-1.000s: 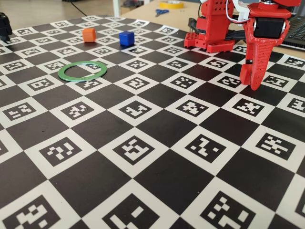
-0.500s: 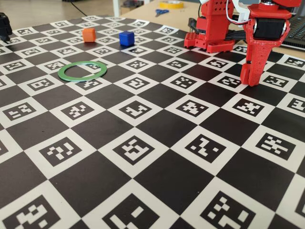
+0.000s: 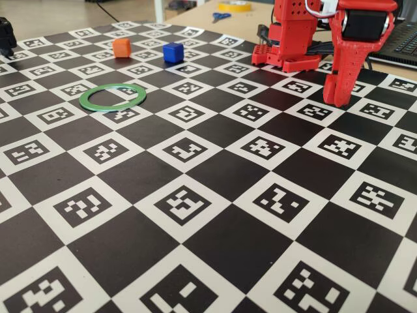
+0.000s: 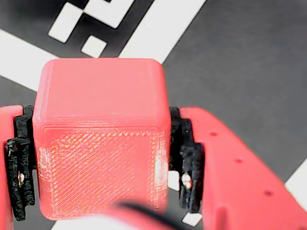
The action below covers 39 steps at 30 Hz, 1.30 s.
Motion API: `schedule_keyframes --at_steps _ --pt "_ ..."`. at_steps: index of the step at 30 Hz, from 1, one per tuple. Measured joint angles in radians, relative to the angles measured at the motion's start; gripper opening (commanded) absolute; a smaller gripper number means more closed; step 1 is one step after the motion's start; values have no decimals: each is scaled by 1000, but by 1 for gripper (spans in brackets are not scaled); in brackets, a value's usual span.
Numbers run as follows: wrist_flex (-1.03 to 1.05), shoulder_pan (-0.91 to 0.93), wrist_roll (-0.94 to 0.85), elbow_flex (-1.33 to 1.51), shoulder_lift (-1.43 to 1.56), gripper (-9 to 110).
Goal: Grab the red cube then put it in the green circle then put the blue cube on top and finally the orange cube on top
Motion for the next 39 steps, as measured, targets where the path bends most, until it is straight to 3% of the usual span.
schedule_keyframes --at_steps 10,17,23,39 --pt "261 100 -74 -176 133 0" --pt "356 218 -278 -256 184 0" --pt "433 376 -491 -351 187 0" --pt "465 853 -716 -641 5 0"
